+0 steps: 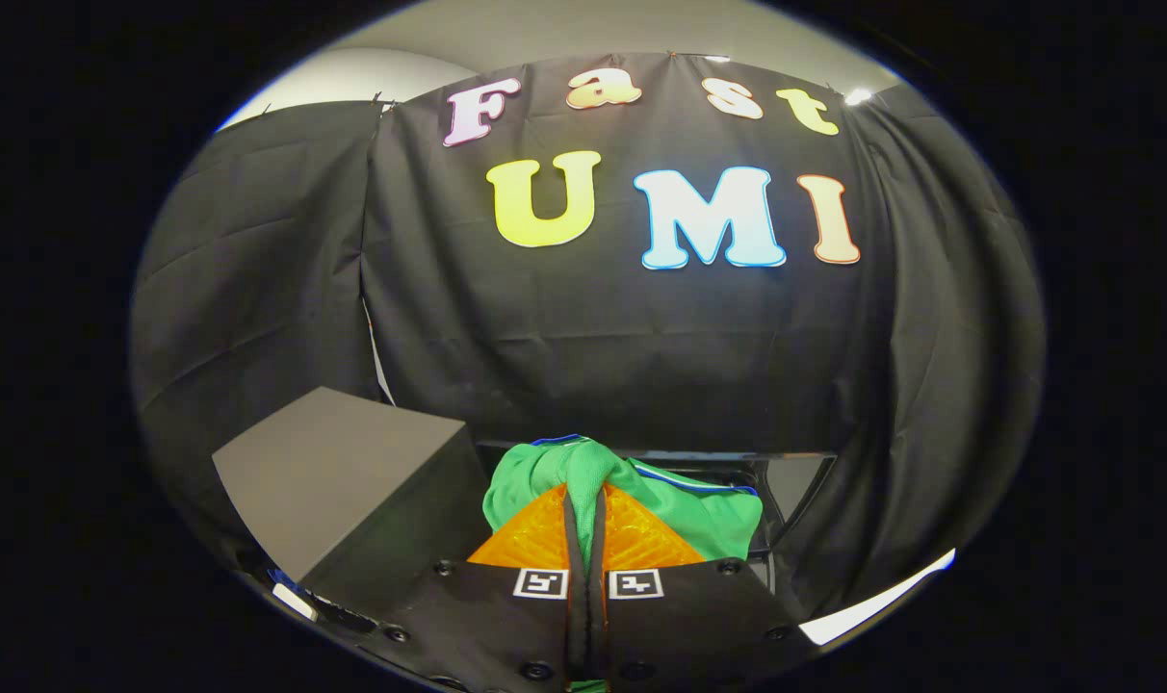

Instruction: Put the clothes into the washing machine and then close the washing machine lid.

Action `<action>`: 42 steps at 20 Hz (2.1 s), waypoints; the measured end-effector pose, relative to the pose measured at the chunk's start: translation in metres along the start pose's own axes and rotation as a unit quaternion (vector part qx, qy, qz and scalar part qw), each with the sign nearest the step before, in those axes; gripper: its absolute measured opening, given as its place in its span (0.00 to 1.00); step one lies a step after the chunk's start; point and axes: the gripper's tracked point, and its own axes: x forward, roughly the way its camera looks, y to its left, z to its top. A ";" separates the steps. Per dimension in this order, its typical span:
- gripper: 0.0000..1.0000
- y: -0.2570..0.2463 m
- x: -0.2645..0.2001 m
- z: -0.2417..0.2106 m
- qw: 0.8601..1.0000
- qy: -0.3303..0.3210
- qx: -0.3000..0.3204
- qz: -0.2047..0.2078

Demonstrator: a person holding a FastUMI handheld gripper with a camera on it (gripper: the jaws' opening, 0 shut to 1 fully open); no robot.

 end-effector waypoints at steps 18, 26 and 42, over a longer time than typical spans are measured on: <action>0.02 -0.030 0.052 -0.152 0.994 0.104 -0.016 0.003; 0.08 -0.026 0.059 -0.206 0.988 0.157 -0.012 0.003; 0.97 -0.050 0.054 -0.092 0.998 -0.033 -0.006 -0.047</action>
